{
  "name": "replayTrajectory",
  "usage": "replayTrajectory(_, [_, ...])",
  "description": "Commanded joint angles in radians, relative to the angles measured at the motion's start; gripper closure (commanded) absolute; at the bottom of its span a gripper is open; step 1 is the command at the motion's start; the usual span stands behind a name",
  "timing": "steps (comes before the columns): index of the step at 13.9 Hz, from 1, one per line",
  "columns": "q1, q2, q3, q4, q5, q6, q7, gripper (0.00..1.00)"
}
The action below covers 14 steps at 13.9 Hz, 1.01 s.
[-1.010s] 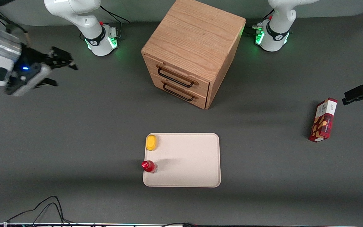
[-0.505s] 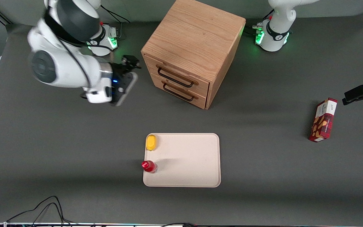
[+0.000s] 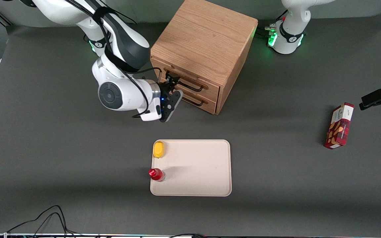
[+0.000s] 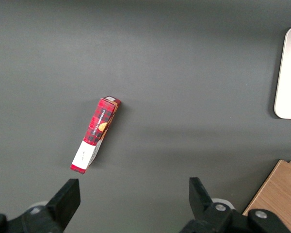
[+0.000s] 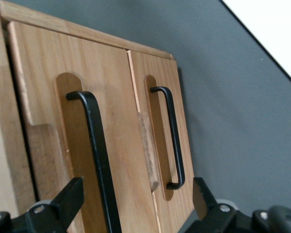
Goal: Open upper drawer
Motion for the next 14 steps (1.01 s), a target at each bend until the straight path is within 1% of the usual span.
replayTrajectory(1, [0.001, 0.014, 0.021, -0.009, -0.014, 0.014, -0.017, 0.00])
replayTrajectory(4, [0.003, 0.011, 0.038, -0.039, -0.017, 0.034, -0.019, 0.00])
replayTrajectory(5, [0.003, 0.014, 0.038, -0.050, -0.023, 0.052, -0.019, 0.00])
replayTrajectory(7, [0.001, 0.029, 0.038, -0.061, -0.055, 0.072, -0.020, 0.00])
replayTrajectory(9, [0.000, 0.043, 0.036, -0.056, -0.061, 0.074, -0.023, 0.00])
replayTrajectory(11, [-0.008, 0.072, 0.032, -0.020, -0.111, 0.072, -0.023, 0.00])
replayTrajectory(14, [-0.019, 0.113, 0.003, 0.075, -0.130, 0.071, -0.019, 0.00])
